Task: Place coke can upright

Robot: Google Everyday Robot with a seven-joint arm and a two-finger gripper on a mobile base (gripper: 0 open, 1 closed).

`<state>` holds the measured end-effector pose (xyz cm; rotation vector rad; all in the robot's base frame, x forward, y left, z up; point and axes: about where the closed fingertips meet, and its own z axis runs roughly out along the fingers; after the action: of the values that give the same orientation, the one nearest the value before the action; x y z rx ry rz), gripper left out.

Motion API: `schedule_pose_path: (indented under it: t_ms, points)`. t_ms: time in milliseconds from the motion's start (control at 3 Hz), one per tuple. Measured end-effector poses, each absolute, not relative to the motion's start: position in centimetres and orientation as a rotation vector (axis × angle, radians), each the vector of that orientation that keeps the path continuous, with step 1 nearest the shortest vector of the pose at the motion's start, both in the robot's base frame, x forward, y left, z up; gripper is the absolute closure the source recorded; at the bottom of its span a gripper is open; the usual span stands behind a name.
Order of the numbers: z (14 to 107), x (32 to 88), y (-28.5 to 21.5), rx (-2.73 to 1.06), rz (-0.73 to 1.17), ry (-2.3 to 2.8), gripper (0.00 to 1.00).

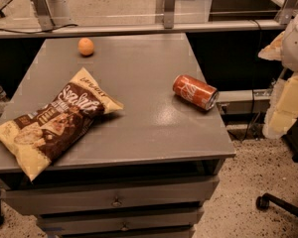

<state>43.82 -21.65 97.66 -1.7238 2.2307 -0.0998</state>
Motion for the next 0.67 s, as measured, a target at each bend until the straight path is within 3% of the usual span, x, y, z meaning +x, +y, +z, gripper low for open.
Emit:
schedule_pose_path:
  t_ms: [667]
  points:
    - [97.87, 44.13, -21.34, -1.700, -0.082, 2.220, 0.00]
